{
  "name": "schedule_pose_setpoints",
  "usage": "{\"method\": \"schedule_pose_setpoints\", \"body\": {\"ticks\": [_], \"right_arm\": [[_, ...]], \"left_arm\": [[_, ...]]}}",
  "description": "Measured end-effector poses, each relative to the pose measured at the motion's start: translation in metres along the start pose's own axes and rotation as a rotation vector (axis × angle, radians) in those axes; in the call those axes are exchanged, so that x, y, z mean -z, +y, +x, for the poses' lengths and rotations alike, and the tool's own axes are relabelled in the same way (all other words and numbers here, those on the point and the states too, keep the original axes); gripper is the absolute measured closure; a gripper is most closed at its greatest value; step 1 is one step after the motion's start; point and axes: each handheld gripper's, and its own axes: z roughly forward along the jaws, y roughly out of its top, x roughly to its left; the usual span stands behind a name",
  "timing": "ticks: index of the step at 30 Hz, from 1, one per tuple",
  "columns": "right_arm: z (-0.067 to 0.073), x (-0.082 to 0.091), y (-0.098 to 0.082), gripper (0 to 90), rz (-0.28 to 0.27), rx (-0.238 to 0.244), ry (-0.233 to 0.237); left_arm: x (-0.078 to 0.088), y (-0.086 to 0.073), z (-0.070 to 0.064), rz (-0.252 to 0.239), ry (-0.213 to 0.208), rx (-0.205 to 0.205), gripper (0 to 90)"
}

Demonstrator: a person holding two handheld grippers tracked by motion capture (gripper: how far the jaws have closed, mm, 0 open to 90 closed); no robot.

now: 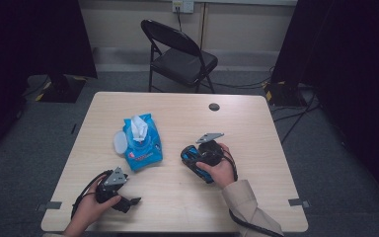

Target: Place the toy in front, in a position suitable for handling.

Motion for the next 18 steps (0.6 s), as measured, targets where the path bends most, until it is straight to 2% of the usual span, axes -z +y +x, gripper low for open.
{"method": "schedule_pose_setpoints", "body": {"ticks": [2,4,7,10,11,12,15,16,18], "right_arm": [[0.0,0.003,-0.001,18.6,-0.003,0.0,0.002],[0.0,0.016,-0.007,18.4,-0.006,0.011,0.001],[0.0,0.024,-0.013,18.2,-0.01,0.015,-0.007],[0.0,0.036,-0.032,17.5,0.0,0.01,-0.012],[0.0,0.036,-0.032,17.5,0.0,0.01,-0.012],[0.001,0.042,-0.043,17.4,-0.004,0.003,-0.015],[0.001,0.045,-0.052,16.0,-0.002,0.008,-0.027],[-0.001,0.046,-0.061,15.5,-0.003,-0.016,-0.019],[-0.002,0.046,-0.067,15.4,-0.015,-0.025,-0.011]], "left_arm": [[0.0,0.0,0.0,0.0,0.0,0.0,0.0],[0.0,0.0,0.0,0.0,0.0,0.0,0.0],[0.0,0.0,0.0,0.0,0.0,-0.001,0.0],[0.0,0.0,0.0,0.0,0.0,-0.001,0.0],[0.0,0.0,0.0,0.0,0.0,-0.001,0.0],[0.0,0.0,0.0,0.0,0.0,0.0,0.0],[0.0,0.0,0.0,0.0,0.001,0.0,0.0],[0.0,0.0,0.0,0.0,0.0,0.0,0.0],[0.0,0.0,0.0,0.0,0.0,-0.001,0.0]]}}
